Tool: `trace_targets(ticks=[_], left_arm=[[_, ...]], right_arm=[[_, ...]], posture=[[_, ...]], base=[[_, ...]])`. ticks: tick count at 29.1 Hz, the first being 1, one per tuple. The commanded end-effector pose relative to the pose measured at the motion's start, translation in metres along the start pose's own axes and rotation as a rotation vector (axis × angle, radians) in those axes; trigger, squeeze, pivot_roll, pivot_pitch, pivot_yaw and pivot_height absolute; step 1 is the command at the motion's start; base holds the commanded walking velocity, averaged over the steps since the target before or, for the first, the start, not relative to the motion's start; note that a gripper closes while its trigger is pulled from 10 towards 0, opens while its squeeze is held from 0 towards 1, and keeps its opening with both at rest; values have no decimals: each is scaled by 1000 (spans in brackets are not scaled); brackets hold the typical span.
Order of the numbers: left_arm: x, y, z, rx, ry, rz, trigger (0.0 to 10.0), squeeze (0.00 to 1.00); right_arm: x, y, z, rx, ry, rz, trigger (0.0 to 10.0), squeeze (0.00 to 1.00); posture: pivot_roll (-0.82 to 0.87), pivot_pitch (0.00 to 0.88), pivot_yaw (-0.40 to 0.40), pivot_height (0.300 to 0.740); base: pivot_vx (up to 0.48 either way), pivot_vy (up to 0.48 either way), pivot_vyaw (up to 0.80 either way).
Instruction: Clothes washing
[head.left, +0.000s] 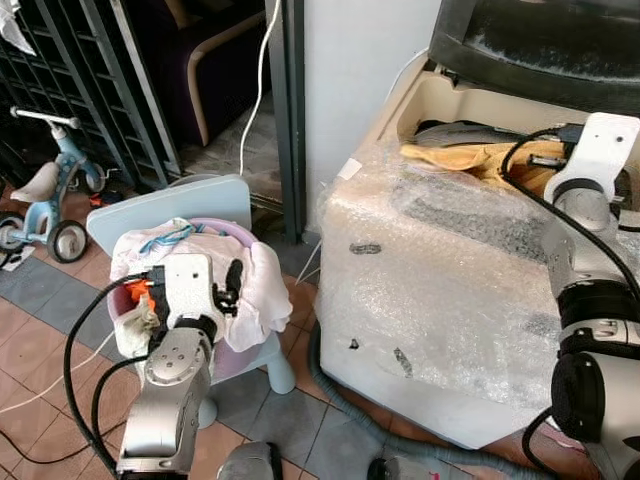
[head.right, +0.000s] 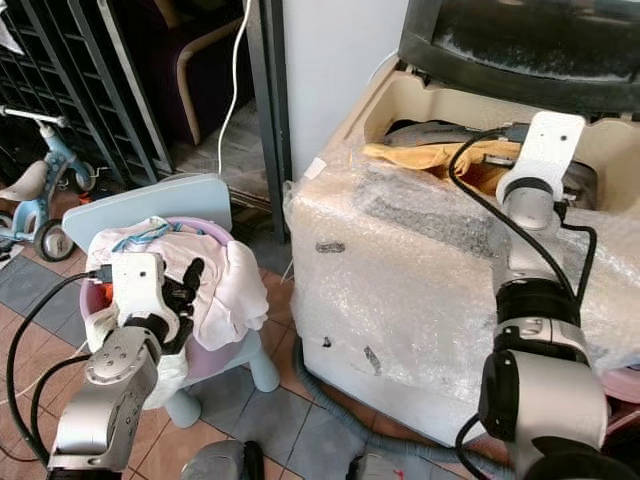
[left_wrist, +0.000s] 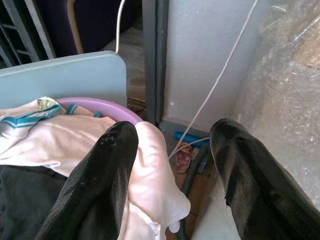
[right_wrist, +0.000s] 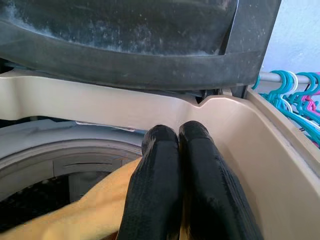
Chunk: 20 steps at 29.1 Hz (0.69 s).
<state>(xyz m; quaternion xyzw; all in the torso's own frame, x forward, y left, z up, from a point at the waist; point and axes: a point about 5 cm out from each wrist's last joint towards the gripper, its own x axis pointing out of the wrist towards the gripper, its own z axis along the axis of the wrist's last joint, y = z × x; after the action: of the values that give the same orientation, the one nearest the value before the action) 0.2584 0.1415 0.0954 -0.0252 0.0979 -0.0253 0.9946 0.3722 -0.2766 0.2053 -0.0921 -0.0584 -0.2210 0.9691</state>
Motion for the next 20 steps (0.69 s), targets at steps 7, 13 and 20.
trace_targets(ticks=[7,13,20], left_arm=[[2,0,1,2,-1,9,10000,0],[3,-2,0,-14,8,20,10000,0],[7,-4,5,-17,-19,10,10000,0]], right_arm=[[-15,29,29,-2,-247,204,10000,1000],[-35,30,14,-70,-264,280,10000,1000],[-57,21,0,-85,-266,276,10000,1000]], posture=[[14,71,56,740],[1,66,54,740],[-6,65,55,740]], base=[[0,0,0],[0,0,0],[0,0,0]])
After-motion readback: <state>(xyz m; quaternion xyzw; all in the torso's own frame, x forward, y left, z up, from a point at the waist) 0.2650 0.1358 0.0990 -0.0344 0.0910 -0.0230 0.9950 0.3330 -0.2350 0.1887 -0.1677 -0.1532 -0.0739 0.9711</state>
